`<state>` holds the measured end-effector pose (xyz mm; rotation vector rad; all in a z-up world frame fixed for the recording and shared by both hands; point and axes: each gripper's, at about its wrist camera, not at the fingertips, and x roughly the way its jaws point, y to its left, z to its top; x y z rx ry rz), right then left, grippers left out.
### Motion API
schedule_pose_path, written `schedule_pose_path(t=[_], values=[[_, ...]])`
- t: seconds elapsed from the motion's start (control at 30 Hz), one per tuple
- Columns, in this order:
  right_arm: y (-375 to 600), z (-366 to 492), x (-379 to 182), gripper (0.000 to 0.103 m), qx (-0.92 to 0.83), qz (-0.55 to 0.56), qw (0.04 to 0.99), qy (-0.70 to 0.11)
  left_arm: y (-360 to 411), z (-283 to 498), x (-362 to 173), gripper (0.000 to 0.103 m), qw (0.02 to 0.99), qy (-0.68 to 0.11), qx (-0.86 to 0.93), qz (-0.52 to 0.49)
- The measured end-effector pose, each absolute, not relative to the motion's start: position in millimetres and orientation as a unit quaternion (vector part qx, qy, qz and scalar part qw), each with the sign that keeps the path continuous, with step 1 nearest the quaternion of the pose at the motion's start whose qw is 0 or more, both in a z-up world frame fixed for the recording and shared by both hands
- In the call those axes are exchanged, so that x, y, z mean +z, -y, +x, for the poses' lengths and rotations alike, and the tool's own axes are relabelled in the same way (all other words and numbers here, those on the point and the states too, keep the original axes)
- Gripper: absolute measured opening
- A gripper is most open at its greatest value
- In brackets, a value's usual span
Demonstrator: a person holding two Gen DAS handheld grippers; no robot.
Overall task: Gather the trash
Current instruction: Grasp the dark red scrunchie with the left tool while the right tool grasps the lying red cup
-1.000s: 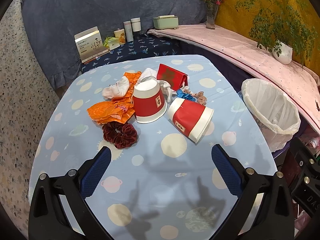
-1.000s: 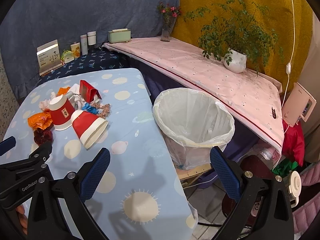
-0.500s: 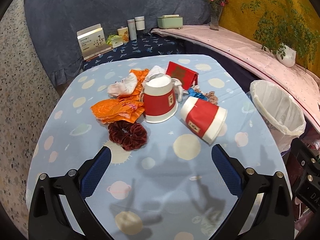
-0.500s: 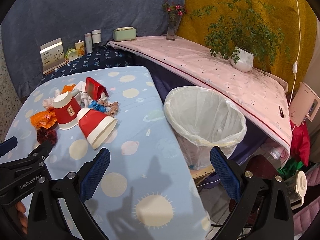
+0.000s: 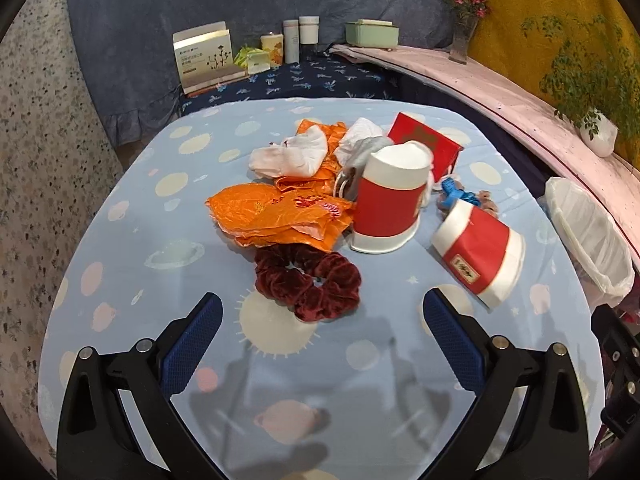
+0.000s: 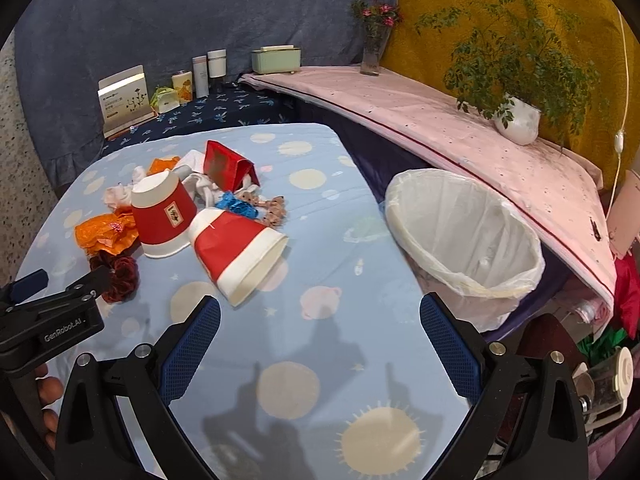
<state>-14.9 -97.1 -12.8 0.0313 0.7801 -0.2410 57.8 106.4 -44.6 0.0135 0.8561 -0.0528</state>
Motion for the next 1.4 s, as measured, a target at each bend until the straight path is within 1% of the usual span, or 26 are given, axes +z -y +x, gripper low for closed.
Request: schedule_pose_path(t=[0.3, 0.37, 0.43, 0.5, 0.53, 0.6, 0.63, 0.7, 0.73, 0.8, 0.83, 0.9, 0.93, 0.97, 1.0, 1.03, 1.1, 1.13, 1.2, 1.23, 1.3, 1.4], values=[[86.4, 14.0, -34.6, 0.096, -0.11, 0.044, 0.909, -0.399, -119.0, 88.5, -69.4, 0.096, 0.89, -0.454, -0.029, -0.018], [86.3, 21.1, -39.2, 0.096, -0.112, 0.052, 0.907, -0.403, -119.8, 93.8, -73.2, 0.093, 0.887, -0.46, -0.033, -0.021], [86.4, 28.1, -43.1, 0.096, -0.11, 0.064, 0.904, -0.408, -119.4, 98.4, -76.7, 0.087, 0.882, -0.469, -0.041, -0.026], [86.3, 34.3, -45.4, 0.096, -0.108, 0.076, 0.903, -0.41, -119.0, 102.7, -80.5, 0.068, 0.875, -0.481, -0.049, -0.029], [86.1, 37.9, -46.8, 0.096, -0.107, 0.081, 0.902, -0.41, -119.2, 104.4, -82.8, 0.064, 0.87, -0.488, -0.056, -0.032], [84.9, 44.9, -48.9, 0.096, -0.104, 0.09, 0.901, -0.412, -120.6, 106.0, -85.5, 0.048, 0.865, -0.496, -0.061, -0.039], [83.9, 47.6, -50.1, 0.096, -0.103, 0.093, 0.9, -0.413, -122.3, 105.5, -85.3, 0.044, 0.865, -0.496, -0.065, -0.045], [81.5, 53.5, -52.3, 0.096, -0.098, 0.1, 0.899, -0.415, -123.2, 104.9, -84.2, 0.031, 0.864, -0.496, -0.072, -0.052], [79.8, 56.2, -54.0, 0.096, -0.094, 0.104, 0.899, -0.414, -123.9, 103.8, -82.9, 0.029, 0.863, -0.496, -0.077, -0.055], [76.3, 60.2, -57.6, 0.087, -0.09, 0.107, 0.897, -0.42, -124.1, 102.0, -80.2, 0.023, 0.863, -0.494, -0.085, -0.056], [75.1, 61.6, -59.9, 0.085, -0.086, 0.109, 0.895, -0.425, -123.3, 100.9, -78.4, 0.023, 0.864, -0.492, -0.09, -0.055], [72.2, 64.2, -64.2, 0.072, -0.078, 0.115, 0.891, -0.433, -122.6, 98.4, -75.7, 0.02, 0.866, -0.489, -0.094, -0.053], [71.1, 64.9, -66.8, 0.069, -0.073, 0.119, 0.888, -0.437, -122.1, 96.1, -74.1, 0.02, 0.867, -0.487, -0.095, -0.051], [70.4, 65.3, -68.7, 0.063, -0.068, 0.123, 0.887, -0.441, -121.2, 94.8, -72.6, 0.019, 0.868, -0.485, -0.096, -0.049], [69.3, 65.6, -70.6, 0.058, -0.064, 0.126, 0.885, -0.444, -119.9, 94.5, -71.2, 0.015, 0.868, -0.484, -0.096, -0.047], [68.4, 65.8, -71.8, 0.054, -0.058, 0.128, 0.884, -0.446, -118.2, 93.9, -69.7, 0.005, 0.868, -0.483, -0.101, -0.046], [64.7, 66.3, -74.2, 0.04, -0.047, 0.126, 0.883, -0.449, -115.8, 92.2, -67.1, 0.005, 0.867, -0.484, -0.106, -0.046], [63.1, 66.6, -75.1, 0.038, -0.043, 0.126, 0.883, -0.45, -115.0, 91.4, -66.2, 0.005, 0.867, -0.484, -0.108, -0.048], [59.5, 66.7, -76.3, 0.024, -0.03, 0.128, 0.882, -0.452, -112.5, 90.0, -64.9, 0.005, 0.867, -0.483, -0.111, -0.046], [57.7, 66.3, -76.7, 0.021, -0.019, 0.132, 0.882, -0.453, -111.0, 88.6, -64.1, 0.005, 0.867, -0.483, -0.113, -0.045], [55.7, 64.9, -75.1, 0.011, -0.009, 0.135, 0.882, -0.452, -108.6, 86.0, -61.9, 0.005, 0.868, -0.48, -0.118, -0.043], [52.3, 62.2, -70.1, 0.005, 0.003, 0.132, 0.885, -0.446, -104.6, 81.4, -57.7, 0.005, 0.87, -0.476, -0.125, -0.04]])
